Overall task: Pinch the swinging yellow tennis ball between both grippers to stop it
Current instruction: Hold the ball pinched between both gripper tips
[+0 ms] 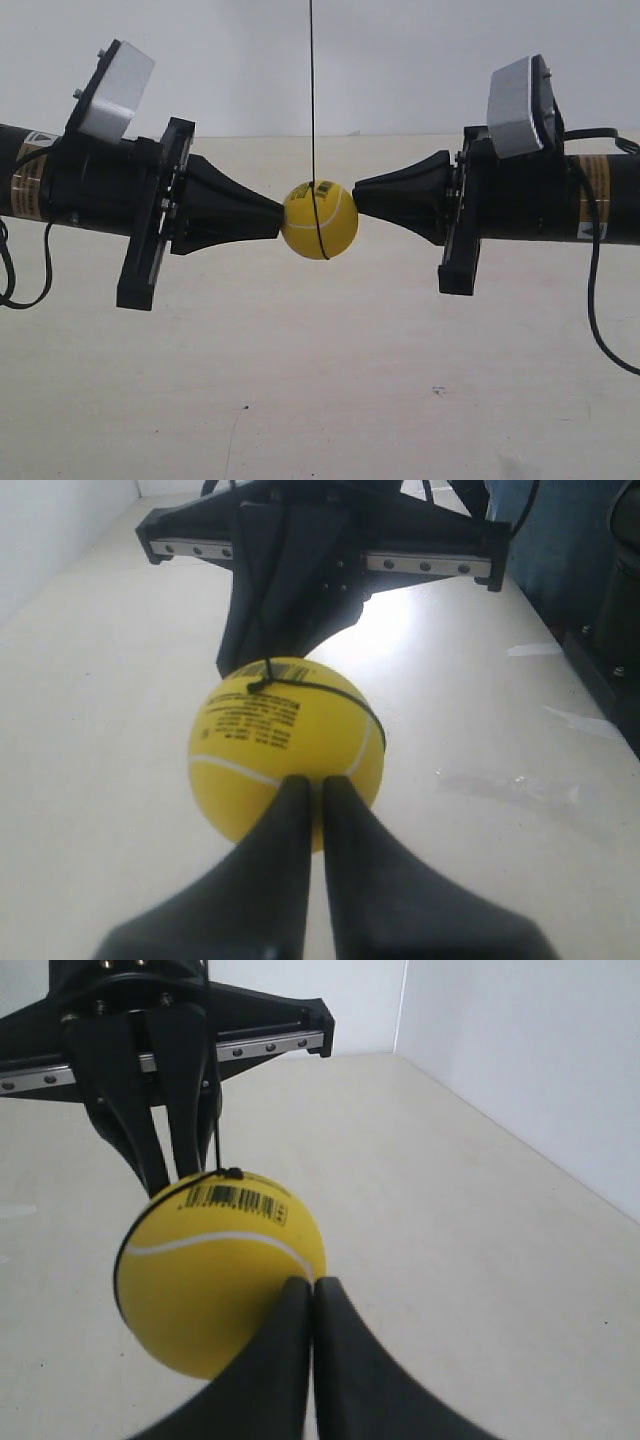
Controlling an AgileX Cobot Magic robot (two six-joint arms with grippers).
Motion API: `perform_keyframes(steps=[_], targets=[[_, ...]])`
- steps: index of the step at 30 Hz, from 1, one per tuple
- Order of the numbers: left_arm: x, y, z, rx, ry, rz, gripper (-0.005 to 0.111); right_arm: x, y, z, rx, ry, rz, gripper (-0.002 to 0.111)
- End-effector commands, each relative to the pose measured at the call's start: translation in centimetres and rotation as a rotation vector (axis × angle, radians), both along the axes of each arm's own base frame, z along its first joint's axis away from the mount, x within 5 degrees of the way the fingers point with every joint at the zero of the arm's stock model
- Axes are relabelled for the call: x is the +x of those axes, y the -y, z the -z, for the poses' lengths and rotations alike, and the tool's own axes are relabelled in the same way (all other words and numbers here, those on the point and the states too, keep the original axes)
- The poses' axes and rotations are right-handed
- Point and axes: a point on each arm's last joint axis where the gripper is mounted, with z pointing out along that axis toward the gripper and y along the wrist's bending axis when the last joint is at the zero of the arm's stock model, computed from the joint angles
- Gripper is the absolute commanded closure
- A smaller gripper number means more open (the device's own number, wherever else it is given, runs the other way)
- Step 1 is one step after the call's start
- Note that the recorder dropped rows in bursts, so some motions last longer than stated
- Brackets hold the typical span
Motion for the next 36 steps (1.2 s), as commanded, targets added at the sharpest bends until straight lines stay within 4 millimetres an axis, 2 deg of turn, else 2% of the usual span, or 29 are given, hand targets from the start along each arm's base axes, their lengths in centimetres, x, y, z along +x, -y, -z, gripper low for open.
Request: perform_keyframes(steps=[1,27,36], targets=[[0.1,0.3,-0.2,-0.009,0.007,-0.004,0.102,0.0,0.1,-0.4,0.006,0.014,-0.01,0.108],[0.1,0.2,-0.1,0.003,0.01,0.002,0.102,0.2,0.5,-0.3,-0.003,0.021,0.002,0.108],[0.5,-1.0,-0.2,0.007,0.008,-0.032,0.102,0.2,0.7,-0.3,-0.004,0.017,0.006,0.108]])
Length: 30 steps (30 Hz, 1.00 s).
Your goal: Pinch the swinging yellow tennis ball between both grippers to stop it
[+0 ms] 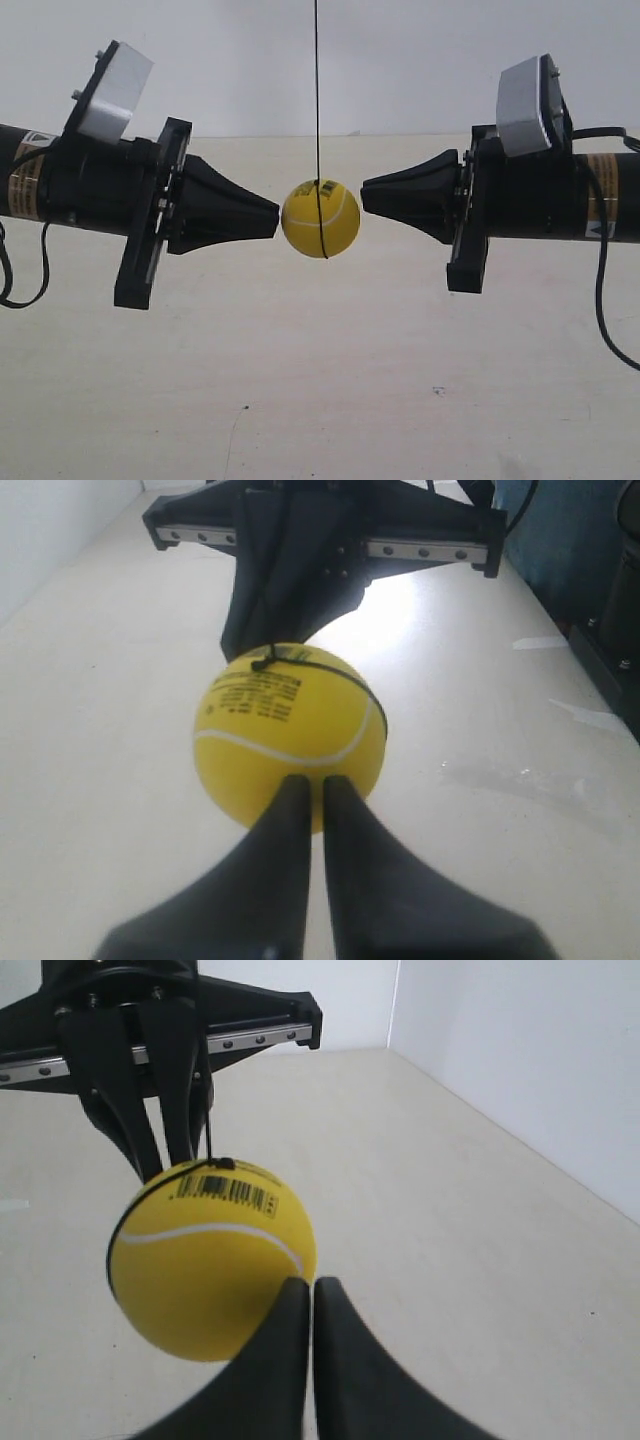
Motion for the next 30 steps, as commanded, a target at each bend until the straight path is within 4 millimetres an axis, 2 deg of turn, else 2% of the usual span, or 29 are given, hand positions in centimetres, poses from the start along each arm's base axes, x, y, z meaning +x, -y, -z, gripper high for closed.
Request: perform_keyframes(steps=[1,12,15,19,24,30], targets=[[0.4,-0.8,-0.3,-0.005,0.006,-0.022,0.102,0.0,0.1,-0.3,0.003,0.015,-0.005,0.108],[0.4,-1.1,-0.4,-0.011,0.001,-0.027,0.102,0.1,0.1,-0.4,0.008,0.026,0.003,0.108],[0.7,-1.4,-0.5,-0.005,0.007,-0.06,0.102,0.5,0.3,-0.6,0.024,0.034,0.058,0.108],[1.1,-2.1,-1.1,0.006,0.004,-0.142,0.102,0.7,0.8,-1.4,-0.047,0.069,0.145,0.108],[1.2,-2.7,-3.5,-0.029,0.073,-0.264,0.102,-0.3,1.6,-4.8,-0.064,0.177,0.238,0.108],[-0.3,-3.4,-8.1,-0.103,0.191,-0.389,0.102,-3.1,3.0,-10.0,-0.034,0.296,0.385,0.108]])
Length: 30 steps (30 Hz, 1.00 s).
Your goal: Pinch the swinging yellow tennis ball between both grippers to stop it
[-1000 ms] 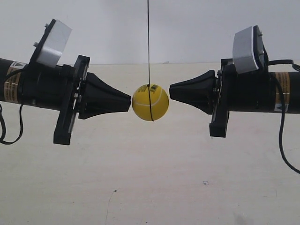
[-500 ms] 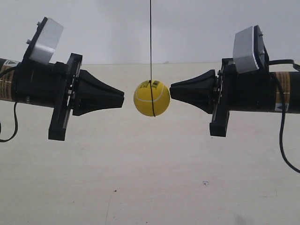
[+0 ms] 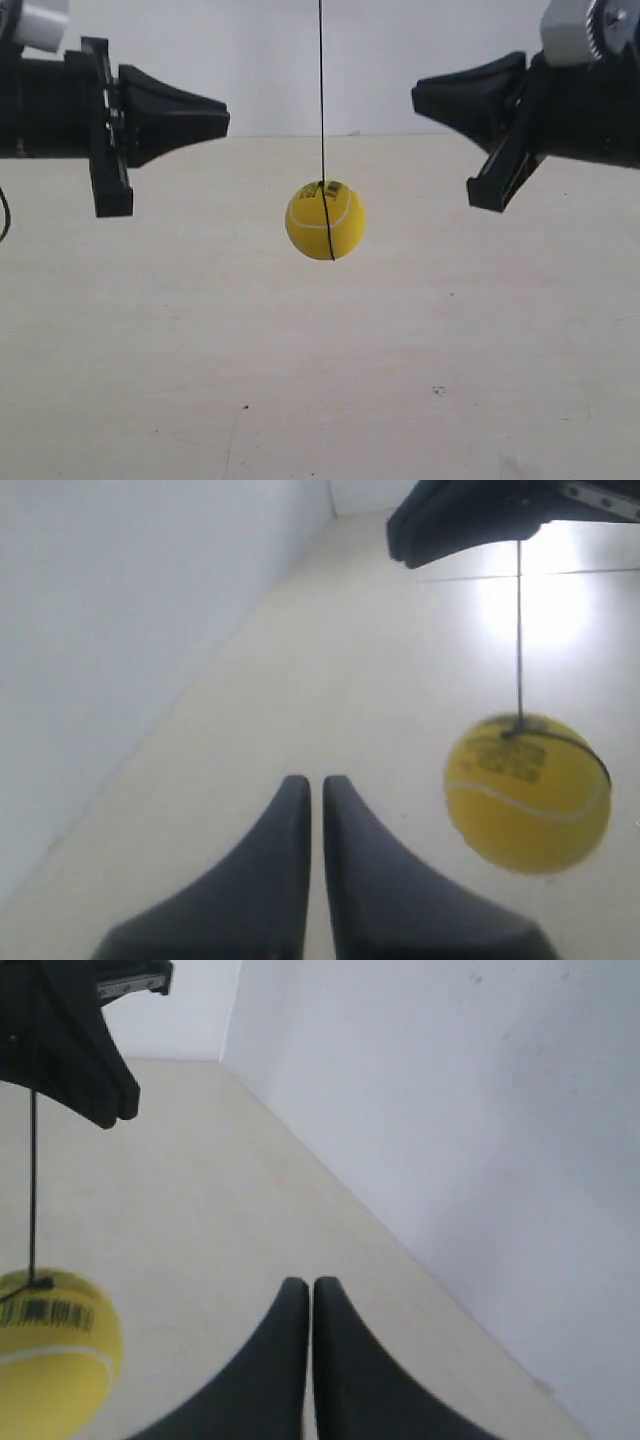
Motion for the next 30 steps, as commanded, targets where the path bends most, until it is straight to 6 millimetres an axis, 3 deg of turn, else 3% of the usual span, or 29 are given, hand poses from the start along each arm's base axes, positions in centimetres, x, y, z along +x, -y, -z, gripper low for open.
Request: perform_keyframes(steps=[1,8,13,20,24,30], targets=[[-1.3,-0.6,-4.0,-0.067,0.09,-0.11,0.102,-2.3,1.3,-4.0,0.022,0.095,0.123,0.108],[-5.1,-2.7,-8.7,-0.071,0.217,-0.352,0.102,-6.8,3.0,-7.9,0.03,0.215,0.248,0.108],[-9.8,-4.4,-10.3,-0.083,0.329,-0.501,0.102,-10.3,4.2,-9.3,0.06,0.311,0.316,0.108],[-15.5,-5.7,-10.7,-0.18,0.457,-0.585,0.102,-14.7,5.9,-10.1,0.181,0.379,0.431,0.108],[-19.0,-6.3,-9.8,-0.25,0.516,-0.603,0.102,-17.6,6.9,-9.2,0.245,0.408,0.478,0.108],[-21.0,-7.1,-7.4,-0.297,0.5,-0.676,0.102,-20.3,7.4,-7.6,0.314,0.436,0.466,0.108]])
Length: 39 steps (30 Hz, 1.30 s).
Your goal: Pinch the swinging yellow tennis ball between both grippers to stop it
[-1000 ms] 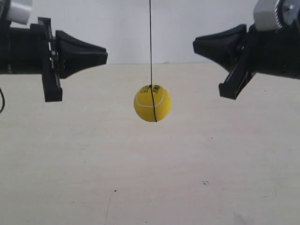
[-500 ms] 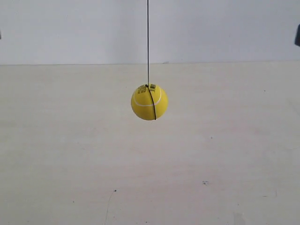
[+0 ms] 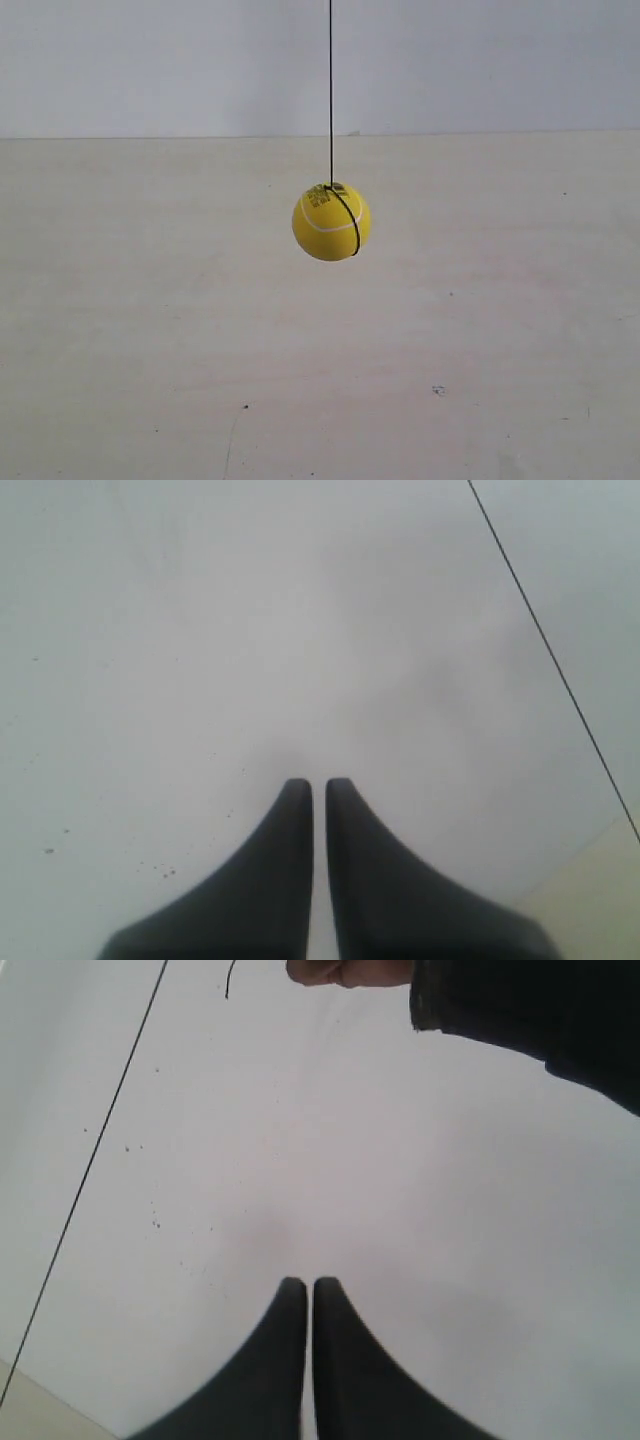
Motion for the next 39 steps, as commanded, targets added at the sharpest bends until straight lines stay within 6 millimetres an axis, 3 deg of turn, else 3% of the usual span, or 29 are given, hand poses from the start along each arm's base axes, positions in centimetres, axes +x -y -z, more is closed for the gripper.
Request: perform_keyframes(steps=[1,4,11,18,39], targets=[[-1.0,-0.6,1.8,-0.045,-0.015,-0.039,0.102,-1.4,0.4,1.0,0.05,0.015,-0.005,0.108],[-1.8,-0.7,3.1,-0.06,-0.014,-0.036,0.102,-2.2,0.5,1.7,0.089,0.019,-0.028,0.108],[-3.1,-0.8,6.3,-0.105,-0.019,-0.024,0.102,-3.0,0.5,5.5,0.103,-0.007,-0.049,0.108],[-3.3,-0.9,9.5,-0.106,-0.053,-0.024,0.102,-3.3,0.4,5.8,0.141,-0.014,-0.08,0.108],[-3.2,-0.8,10.1,-0.104,-0.069,-0.023,0.102,-3.3,0.3,5.8,0.163,-0.023,-0.104,0.108]])
